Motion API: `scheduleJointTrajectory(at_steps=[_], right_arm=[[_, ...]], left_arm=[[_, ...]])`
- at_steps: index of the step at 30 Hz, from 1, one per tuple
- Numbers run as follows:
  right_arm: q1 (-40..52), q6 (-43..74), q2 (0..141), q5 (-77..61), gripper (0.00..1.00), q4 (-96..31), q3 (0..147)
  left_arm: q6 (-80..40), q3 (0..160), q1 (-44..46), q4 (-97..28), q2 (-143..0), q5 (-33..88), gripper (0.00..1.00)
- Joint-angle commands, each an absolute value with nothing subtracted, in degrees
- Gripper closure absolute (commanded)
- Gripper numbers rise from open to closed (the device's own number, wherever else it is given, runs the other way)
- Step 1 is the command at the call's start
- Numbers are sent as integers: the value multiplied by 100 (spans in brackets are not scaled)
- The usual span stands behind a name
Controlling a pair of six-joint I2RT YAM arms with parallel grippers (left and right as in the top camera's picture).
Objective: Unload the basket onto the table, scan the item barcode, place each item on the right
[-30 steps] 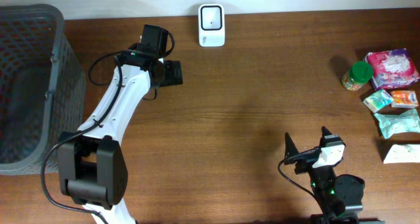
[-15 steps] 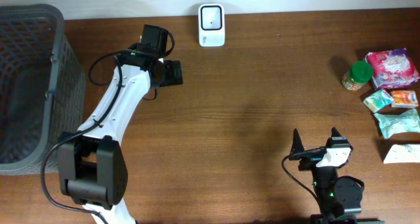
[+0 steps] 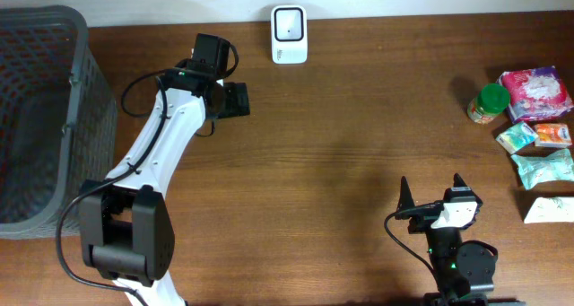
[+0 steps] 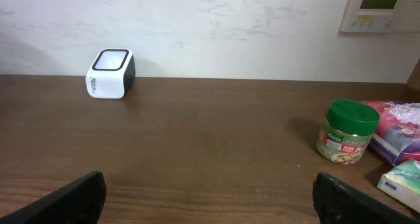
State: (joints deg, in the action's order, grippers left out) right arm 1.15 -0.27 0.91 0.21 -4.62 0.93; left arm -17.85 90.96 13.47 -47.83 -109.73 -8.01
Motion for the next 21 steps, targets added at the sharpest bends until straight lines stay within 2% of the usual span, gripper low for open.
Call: scheduleJointTrajectory(at_steps=[1,21], right_arm=[[148,-69,19,75,1,-469,32],[148,-108,19,71,1,-462,32]], left_arm=[[-1855,9078,1332,-4790,-11015,-867,1],[-1855,9078,1332,-4790,-11015,-867,1]])
